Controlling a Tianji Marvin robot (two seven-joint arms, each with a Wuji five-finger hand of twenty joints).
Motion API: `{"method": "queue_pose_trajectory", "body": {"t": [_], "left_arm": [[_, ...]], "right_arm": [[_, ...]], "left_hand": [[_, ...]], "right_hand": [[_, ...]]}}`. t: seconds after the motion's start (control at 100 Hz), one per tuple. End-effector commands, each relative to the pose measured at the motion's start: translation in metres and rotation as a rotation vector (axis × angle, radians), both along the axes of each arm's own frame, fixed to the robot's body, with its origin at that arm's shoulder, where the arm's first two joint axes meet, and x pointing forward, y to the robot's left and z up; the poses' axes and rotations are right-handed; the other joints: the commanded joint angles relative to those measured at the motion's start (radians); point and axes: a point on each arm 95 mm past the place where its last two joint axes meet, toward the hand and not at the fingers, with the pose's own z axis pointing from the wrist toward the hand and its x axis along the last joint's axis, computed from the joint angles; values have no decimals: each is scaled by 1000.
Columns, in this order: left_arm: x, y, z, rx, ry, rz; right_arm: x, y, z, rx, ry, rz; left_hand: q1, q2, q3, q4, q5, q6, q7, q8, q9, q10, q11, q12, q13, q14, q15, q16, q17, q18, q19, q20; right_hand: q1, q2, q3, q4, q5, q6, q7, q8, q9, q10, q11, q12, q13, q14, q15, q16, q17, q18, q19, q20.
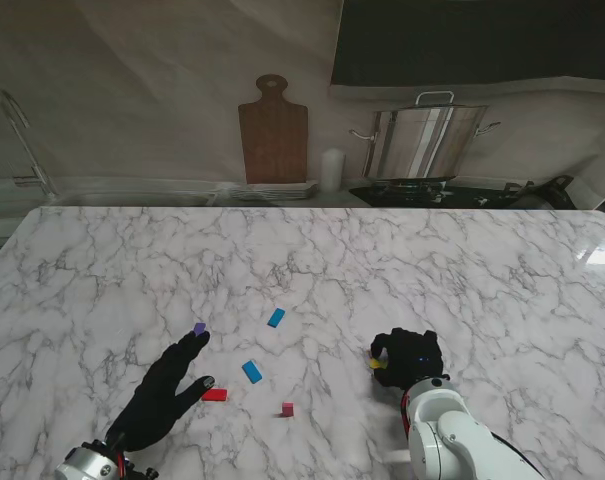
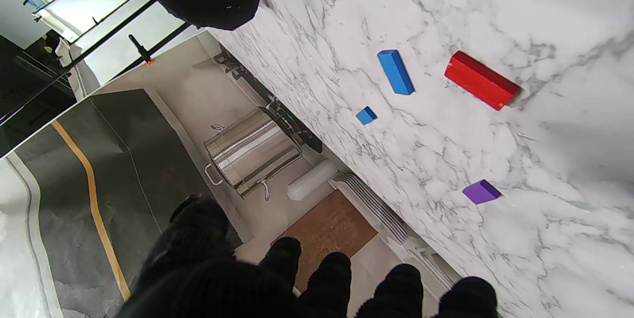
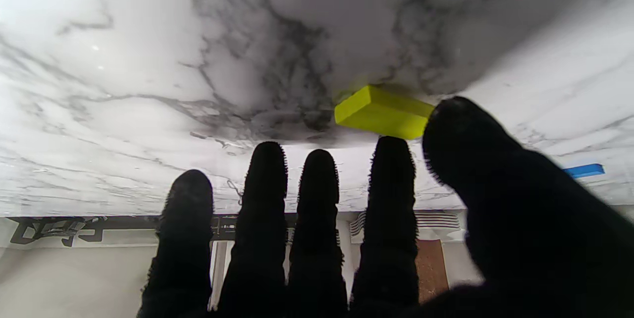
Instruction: Arrange dominoes in a row
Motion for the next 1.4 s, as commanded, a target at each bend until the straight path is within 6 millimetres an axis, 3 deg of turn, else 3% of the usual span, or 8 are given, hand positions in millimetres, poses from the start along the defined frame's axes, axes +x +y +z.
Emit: {"method": "queue_pose_trajectory", "body": {"t": [0.0,0.13,0.23,0.34,0.56,0.73,0.86,1.39], "left_arm": [[-1,-2,-1,1,13,-10],[-1,-2,-1,2,13,-11],[-2,-2,-1,2,12,-11],[-2,-1,-1,3,10,-12],[-2,-1,-1,3,11,-10],[-2,-1,-1,3,11,-10],[-2,-1,-1,3,11,-10],[-1,0,-1,2,10,-4]], "right_arm": [[-3,0,-2,-2,-6,4],[-4,1,0,1,-21,5],[-4,1,0,-6,-25,-5],[-4,0,-2,-20,-22,-17],[-2,1,-9,-29,-27,-6],[-2,3,-13,-34,-34,5],[-2,3,-16,-35,-35,10],[-2,3,-18,-6,-38,29]], "left_hand": [[30,20,-10,22,-26,3,-14,7,-29,-23,-6,-1,-22,-26,-5,-8,1,-21,3,12],[30,18,-10,22,-26,4,-13,10,-29,-22,-6,-1,-22,-25,-5,-8,1,-20,3,13],[31,18,-10,22,-26,5,-13,11,-29,-21,-6,-1,-22,-24,-5,-8,1,-20,3,13],[31,17,-10,22,-26,5,-13,12,-29,-21,-6,-1,-22,-24,-5,-8,1,-19,3,13],[32,16,-9,22,-26,6,-14,14,-29,-22,-6,-1,-22,-24,-5,-8,1,-20,3,13],[32,15,-9,22,-26,6,-14,15,-29,-21,-6,-2,-22,-24,-5,-7,1,-20,3,13],[32,15,-9,22,-27,6,-15,16,-29,-22,-6,-2,-22,-24,-5,-7,1,-19,3,14],[32,14,-10,22,-27,16,-19,10,-29,-22,-7,-3,-22,-25,-5,-8,1,-20,3,14]], "right_hand": [[34,-43,48,8,-35,-60,21,29,-22,-16,38,11,-25,-23,19,18,-10,-18,16,16],[33,-47,55,5,-54,-58,12,29,-25,-20,40,13,-26,-26,22,18,-9,-22,19,19],[-22,-45,36,-1,-27,59,-1,15,-22,-19,54,21,-25,-20,34,22,-5,-24,29,26],[-44,-44,21,-3,-2,92,17,26,-17,-19,87,41,-23,-16,64,36,4,-28,52,37],[-14,-81,46,-6,41,78,67,65,7,-24,124,65,-6,-14,101,50,18,-29,73,43],[43,-130,59,-103,64,39,139,22,29,-31,141,83,11,-14,125,56,29,-26,87,41],[78,-151,67,-124,77,15,210,-28,45,-35,150,91,24,-14,135,59,36,-25,92,39],[141,-171,99,-129,89,-21,348,18,114,-25,68,31,92,-10,69,18,50,-7,82,27]]}}
